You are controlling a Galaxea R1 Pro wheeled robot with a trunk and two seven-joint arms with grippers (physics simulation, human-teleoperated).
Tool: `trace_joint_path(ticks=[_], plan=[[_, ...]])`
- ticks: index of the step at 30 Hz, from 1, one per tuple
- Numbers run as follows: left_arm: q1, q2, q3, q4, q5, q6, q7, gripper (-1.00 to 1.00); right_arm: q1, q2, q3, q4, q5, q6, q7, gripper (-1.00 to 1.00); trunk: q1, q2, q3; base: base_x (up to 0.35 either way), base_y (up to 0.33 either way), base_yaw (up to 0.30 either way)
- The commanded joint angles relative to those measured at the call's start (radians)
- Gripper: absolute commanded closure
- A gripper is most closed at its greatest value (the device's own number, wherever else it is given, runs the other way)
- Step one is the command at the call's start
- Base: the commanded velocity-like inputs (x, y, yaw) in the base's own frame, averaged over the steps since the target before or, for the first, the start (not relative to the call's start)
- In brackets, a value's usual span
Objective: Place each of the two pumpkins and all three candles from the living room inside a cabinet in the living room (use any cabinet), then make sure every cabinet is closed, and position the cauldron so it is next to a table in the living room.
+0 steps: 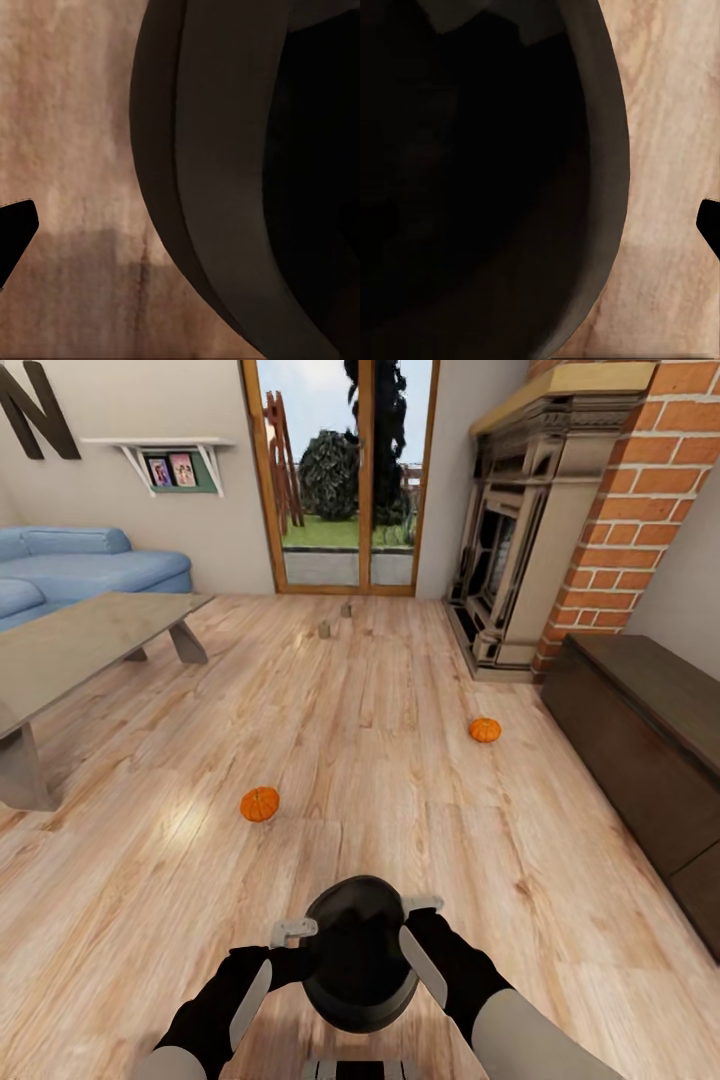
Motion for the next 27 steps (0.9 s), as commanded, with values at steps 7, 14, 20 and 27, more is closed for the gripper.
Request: trace_joint_path(ticks=[7,14,20,27], plan=[[0.000,0.000,-0.001,-0.001,0.008,0.005,0.002,-1.00,-0.037,-0.001,0.004,0.090,-0.011,-0.040,-0.011,-1.00,0.001,-0.001,-0.013,0.000,0.000,0.000],[0.000,0.000,-0.001,-0.001,0.008,0.005,0.002,-1.00,-0.058,0.000,0.005,0.142,-0.011,-0.074,-0.011,-1.00,0.001,-0.001,-0.013,0.000,0.000,0.000],[0.000,0.000,-0.001,-0.001,0.008,0.005,0.002,-1.00,-0.059,0.002,0.005,0.144,-0.010,-0.077,-0.011,-1.00,0.003,-0.002,-0.028,0.000,0.000,0.000],[0.000,0.000,-0.001,-0.001,0.008,0.005,0.002,-1.00,-0.059,0.002,0.005,0.145,-0.006,-0.077,-0.011,-1.00,0.003,-0.002,-0.028,0.000,0.000,0.000]])
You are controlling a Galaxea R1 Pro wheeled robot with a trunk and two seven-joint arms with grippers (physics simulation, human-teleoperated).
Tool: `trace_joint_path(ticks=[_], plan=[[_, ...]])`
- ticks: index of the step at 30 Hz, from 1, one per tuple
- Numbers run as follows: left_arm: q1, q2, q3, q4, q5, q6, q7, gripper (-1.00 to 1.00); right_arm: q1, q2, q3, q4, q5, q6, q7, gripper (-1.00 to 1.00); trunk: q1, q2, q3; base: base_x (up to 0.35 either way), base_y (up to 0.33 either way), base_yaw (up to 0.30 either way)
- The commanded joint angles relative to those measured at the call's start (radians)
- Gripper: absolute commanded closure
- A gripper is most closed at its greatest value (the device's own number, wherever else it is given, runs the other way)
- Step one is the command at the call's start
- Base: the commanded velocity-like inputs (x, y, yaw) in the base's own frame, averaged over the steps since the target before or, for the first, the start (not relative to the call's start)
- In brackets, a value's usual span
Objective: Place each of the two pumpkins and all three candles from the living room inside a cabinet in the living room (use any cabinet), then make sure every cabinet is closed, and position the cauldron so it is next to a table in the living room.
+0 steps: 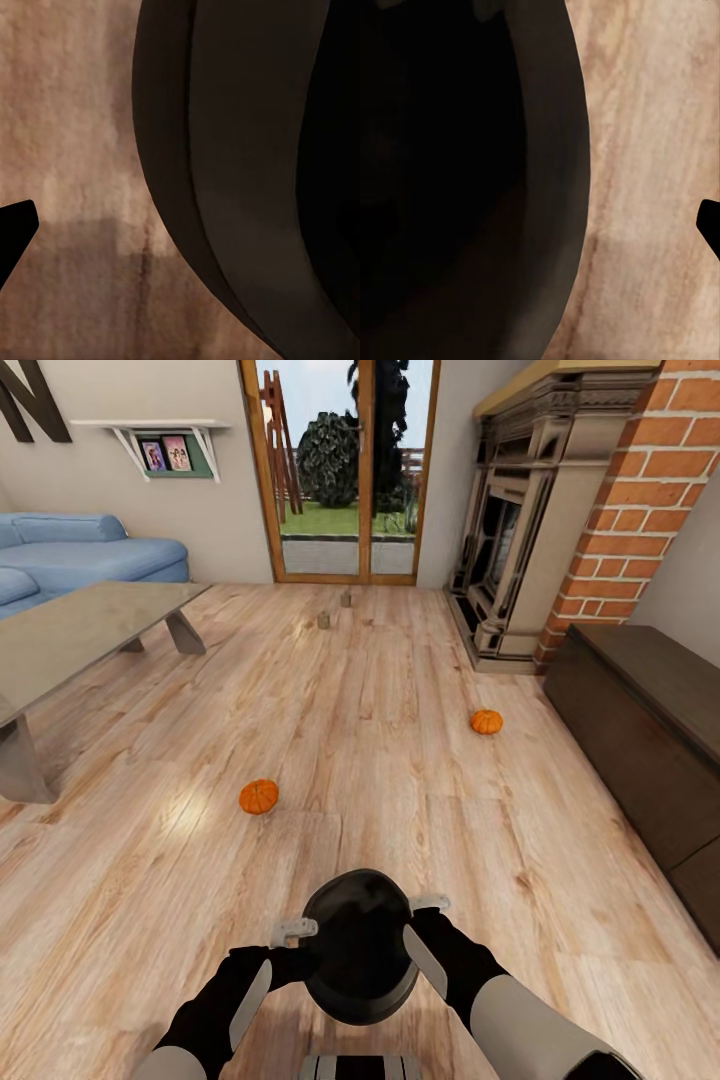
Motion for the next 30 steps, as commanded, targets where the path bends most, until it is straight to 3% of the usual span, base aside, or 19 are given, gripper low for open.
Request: trace_joint_path(ticks=[1,7,18,19,22,23,30], plan=[[0.000,0.000,-0.001,-0.001,0.008,0.005,0.002,-1.00,-0.001,0.000,0.008,-0.001,-0.010,0.004,-0.009,-1.00,0.000,0.000,-0.001,0.000,0.000,0.000],[0.000,0.000,-0.001,-0.001,0.008,0.005,0.002,-1.00,-0.001,0.000,0.008,-0.001,-0.010,0.005,-0.009,-1.00,0.002,-0.001,-0.016,0.000,0.000,0.000],[0.000,0.000,-0.001,-0.001,0.008,0.005,0.002,-1.00,-0.001,0.000,0.008,-0.001,-0.008,0.005,-0.009,-1.00,0.002,-0.001,-0.016,0.000,0.000,0.000],[0.000,0.000,-0.001,-0.001,0.008,0.005,0.002,-1.00,-0.001,0.000,0.008,-0.001,-0.009,0.005,-0.009,1.00,0.002,-0.001,-0.016,0.000,0.000,0.000],[0.000,0.000,-0.001,-0.001,0.008,0.005,0.002,-1.00,-0.001,0.000,0.008,-0.001,-0.009,0.005,-0.009,1.00,0.002,-0.001,-0.016,0.000,0.000,0.000],[0.000,0.000,-0.001,-0.001,0.008,0.005,0.002,1.00,-0.001,0.000,0.008,-0.001,-0.010,0.005,-0.009,1.00,0.002,-0.001,-0.016,0.000,0.000,0.000],[0.000,0.000,-0.001,-0.001,0.009,0.005,0.002,1.00,-0.001,0.000,0.008,-0.001,-0.009,0.005,-0.008,1.00,0.002,-0.001,-0.016,0.000,0.000,0.000]])
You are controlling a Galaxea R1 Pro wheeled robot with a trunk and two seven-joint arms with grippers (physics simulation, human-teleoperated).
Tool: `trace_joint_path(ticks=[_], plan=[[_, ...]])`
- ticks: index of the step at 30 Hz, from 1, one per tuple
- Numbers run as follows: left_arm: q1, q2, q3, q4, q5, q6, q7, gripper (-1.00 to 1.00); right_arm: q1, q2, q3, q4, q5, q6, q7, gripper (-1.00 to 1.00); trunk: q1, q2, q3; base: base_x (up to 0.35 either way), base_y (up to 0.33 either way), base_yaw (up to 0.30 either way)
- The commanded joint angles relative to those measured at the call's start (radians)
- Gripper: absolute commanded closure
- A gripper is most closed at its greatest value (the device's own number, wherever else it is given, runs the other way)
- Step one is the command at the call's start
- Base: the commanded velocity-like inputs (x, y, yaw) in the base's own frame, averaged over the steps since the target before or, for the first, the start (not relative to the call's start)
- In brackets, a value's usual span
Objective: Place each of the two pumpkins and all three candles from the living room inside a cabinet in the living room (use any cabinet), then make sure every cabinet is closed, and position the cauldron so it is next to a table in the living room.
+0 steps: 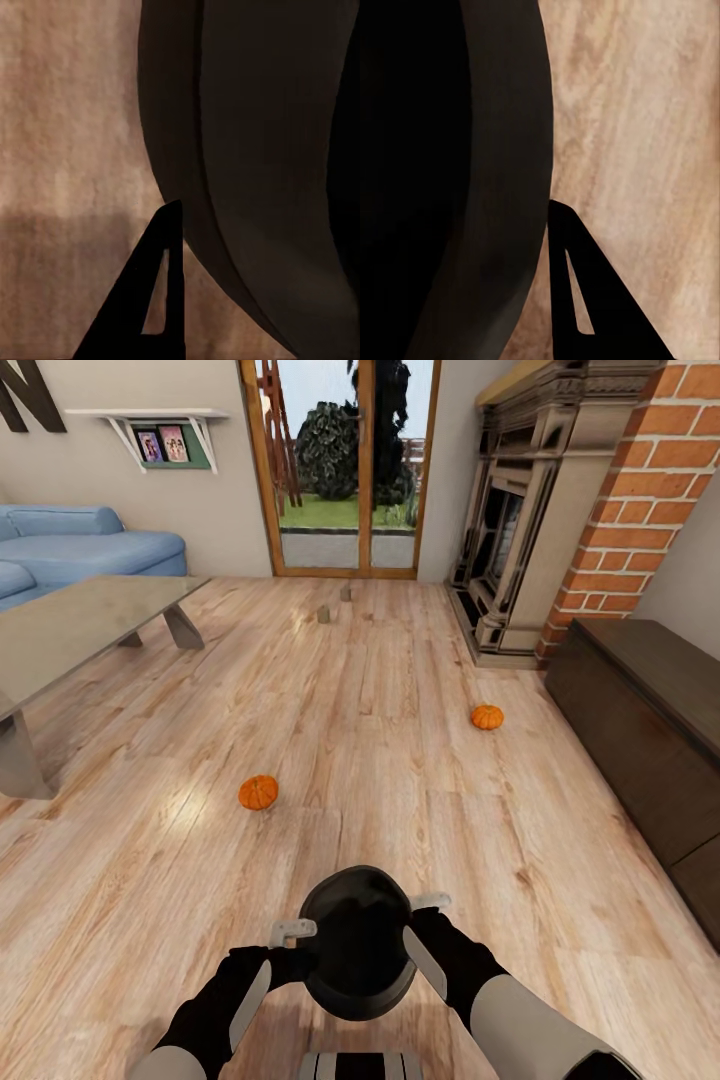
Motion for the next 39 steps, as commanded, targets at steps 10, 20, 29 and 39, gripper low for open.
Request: trace_joint_path(ticks=[10,20,29,39], plan=[[0.000,-0.001,-0.004,-0.001,0.039,0.005,-0.003,1.00,0.000,0.000,0.007,-0.010,-0.057,-0.007,0.002,1.00,0.000,0.000,-0.001,0.000,0.000,0.000],[0.000,0.001,-0.004,-0.001,0.040,0.005,-0.003,1.00,0.000,-0.001,0.007,-0.017,-0.057,-0.001,0.006,1.00,-0.002,0.001,0.018,0.000,0.000,0.000],[0.000,0.001,-0.004,-0.001,0.040,0.005,-0.003,1.00,0.000,-0.001,0.007,-0.018,-0.057,-0.002,0.007,1.00,-0.006,0.003,0.053,0.000,0.000,0.000],[0.000,0.001,-0.004,-0.001,0.040,0.005,-0.003,1.00,0.000,-0.002,0.008,-0.018,-0.057,-0.008,0.010,1.00,-0.011,0.005,0.092,0.000,0.000,0.000]])
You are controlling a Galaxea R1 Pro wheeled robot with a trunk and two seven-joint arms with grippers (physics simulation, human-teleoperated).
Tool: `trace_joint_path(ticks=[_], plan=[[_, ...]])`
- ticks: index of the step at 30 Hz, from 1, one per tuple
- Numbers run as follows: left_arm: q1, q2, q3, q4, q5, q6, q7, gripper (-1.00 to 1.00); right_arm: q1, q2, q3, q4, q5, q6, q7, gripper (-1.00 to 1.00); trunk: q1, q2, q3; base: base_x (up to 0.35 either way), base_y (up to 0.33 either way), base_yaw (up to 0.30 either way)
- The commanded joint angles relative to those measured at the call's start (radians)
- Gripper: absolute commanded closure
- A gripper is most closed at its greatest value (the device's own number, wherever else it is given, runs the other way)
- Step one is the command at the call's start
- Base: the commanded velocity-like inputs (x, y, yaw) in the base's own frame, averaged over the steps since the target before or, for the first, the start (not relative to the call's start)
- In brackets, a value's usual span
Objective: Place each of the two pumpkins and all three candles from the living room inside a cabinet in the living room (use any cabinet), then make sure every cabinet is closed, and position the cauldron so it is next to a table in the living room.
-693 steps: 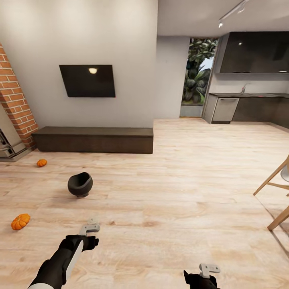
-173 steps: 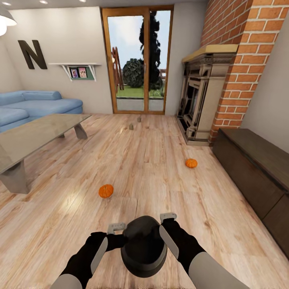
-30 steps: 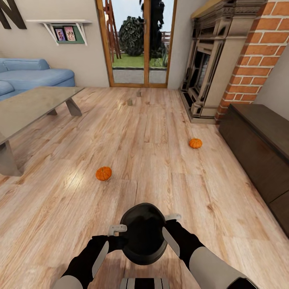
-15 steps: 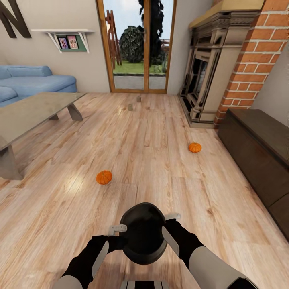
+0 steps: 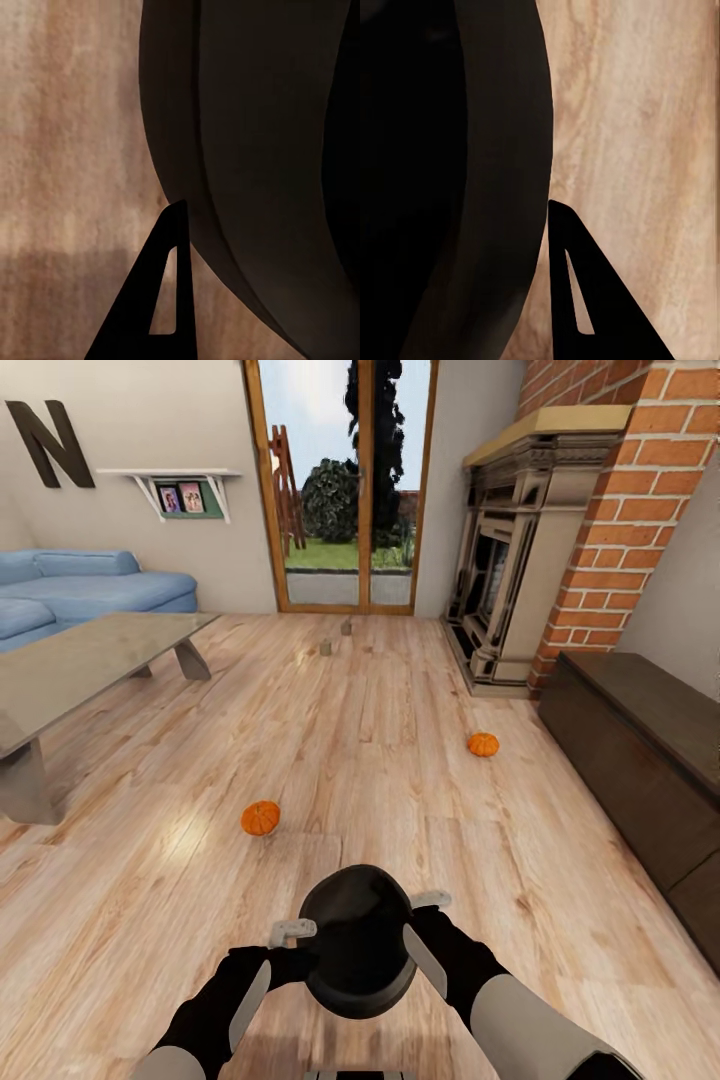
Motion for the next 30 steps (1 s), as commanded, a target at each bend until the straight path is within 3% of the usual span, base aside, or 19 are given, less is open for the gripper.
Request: trace_joint_path(ticks=[1,22,30], plan=[[0.000,-0.001,-0.002,-0.001,0.036,0.006,-0.002,1.00,-0.001,0.000,0.003,-0.005,-0.037,-0.009,0.024,1.00,-0.001,0.000,0.003,0.000,0.000,0.000],[0.000,-0.001,-0.002,-0.001,0.036,0.006,-0.002,1.00,-0.001,0.000,0.003,-0.007,-0.037,-0.011,0.024,1.00,-0.010,0.005,0.084,0.000,0.000,0.000],[0.000,-0.001,-0.002,-0.001,0.036,0.006,-0.002,1.00,-0.001,0.001,0.003,-0.007,-0.037,-0.011,0.024,1.00,-0.041,0.061,0.109,0.000,0.000,0.000]])
